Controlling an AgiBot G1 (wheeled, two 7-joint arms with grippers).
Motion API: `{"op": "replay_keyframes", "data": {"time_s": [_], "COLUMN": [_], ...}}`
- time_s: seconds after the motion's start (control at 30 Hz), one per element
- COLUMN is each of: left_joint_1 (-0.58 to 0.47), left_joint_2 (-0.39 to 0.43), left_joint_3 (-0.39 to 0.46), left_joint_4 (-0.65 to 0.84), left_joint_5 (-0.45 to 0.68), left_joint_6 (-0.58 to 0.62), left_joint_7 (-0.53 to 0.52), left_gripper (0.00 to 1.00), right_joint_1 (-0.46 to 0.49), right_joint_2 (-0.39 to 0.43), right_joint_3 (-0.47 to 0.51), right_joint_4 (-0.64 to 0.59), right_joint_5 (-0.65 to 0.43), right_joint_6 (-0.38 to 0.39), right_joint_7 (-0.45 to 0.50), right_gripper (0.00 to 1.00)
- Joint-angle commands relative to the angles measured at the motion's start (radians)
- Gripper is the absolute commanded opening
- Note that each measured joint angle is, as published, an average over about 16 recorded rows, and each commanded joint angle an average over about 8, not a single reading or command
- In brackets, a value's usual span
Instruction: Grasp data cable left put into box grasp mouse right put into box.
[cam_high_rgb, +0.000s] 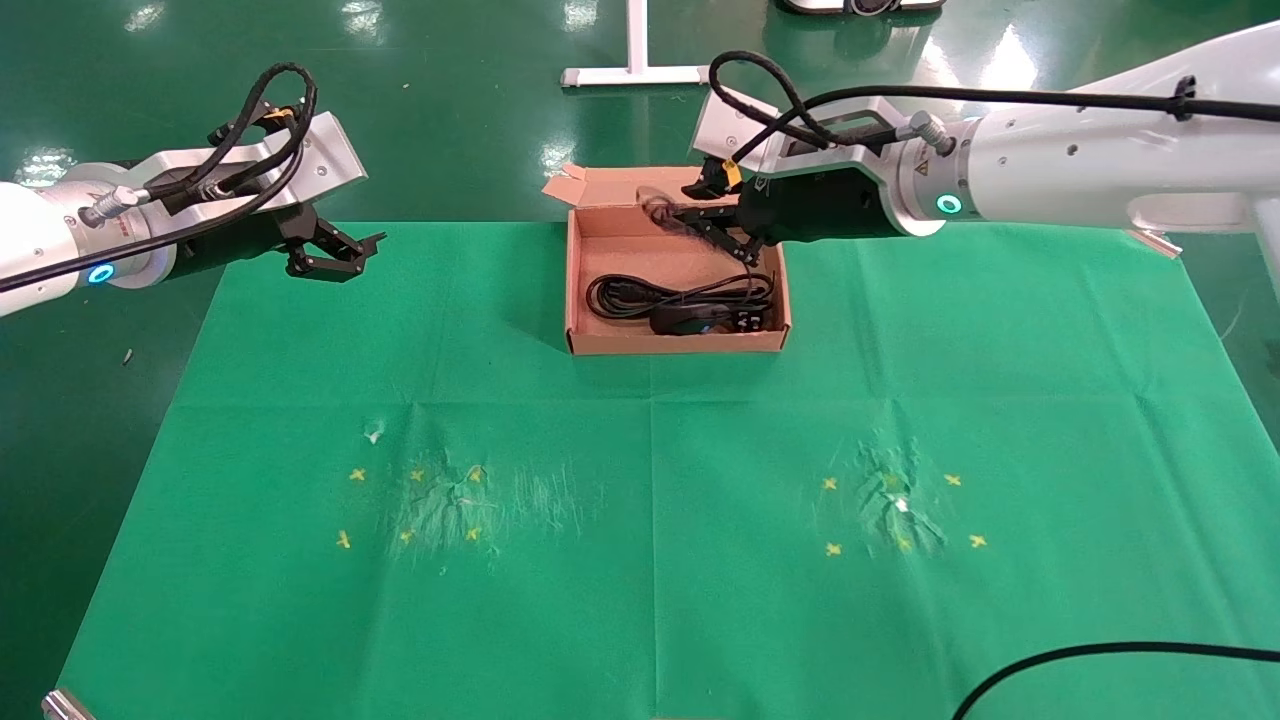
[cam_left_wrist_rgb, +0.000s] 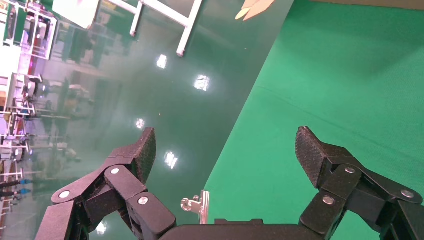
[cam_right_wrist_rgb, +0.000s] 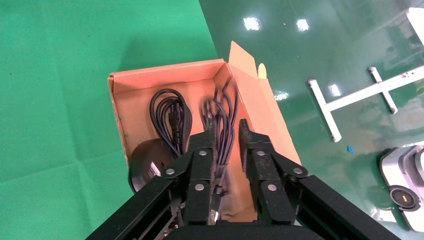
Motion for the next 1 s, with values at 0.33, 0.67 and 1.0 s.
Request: {"op": "replay_keyframes", "data": {"time_s": [0.33,0.67,1.0], "left_joint_1": [0.0,0.0,-0.001], "left_joint_2": [0.002,0.002,0.002], "left_joint_3": [0.0,0.0,0.0], "left_joint_4": [0.004,0.005,0.005], "left_joint_5": [-0.005,-0.005,-0.006], "left_joint_6": [-0.001,-0.001,-0.001], "left_joint_7": [0.002,0.003,0.003], "left_gripper": [1.0,1.0,1.0], "right_joint_1": [-0.03,-0.133,-0.239], "right_joint_2": [0.032,0.13,0.231], "right_joint_3": [0.017,0.073,0.131], "right_joint_4": [0.037,0.127,0.22], "right_joint_5": [0.053,0.227,0.405], "right_joint_6": [-0.026,-0.102,-0.179], "right_joint_7": [0.005,0.01,0.015], "right_gripper": [1.0,1.0,1.0]}}
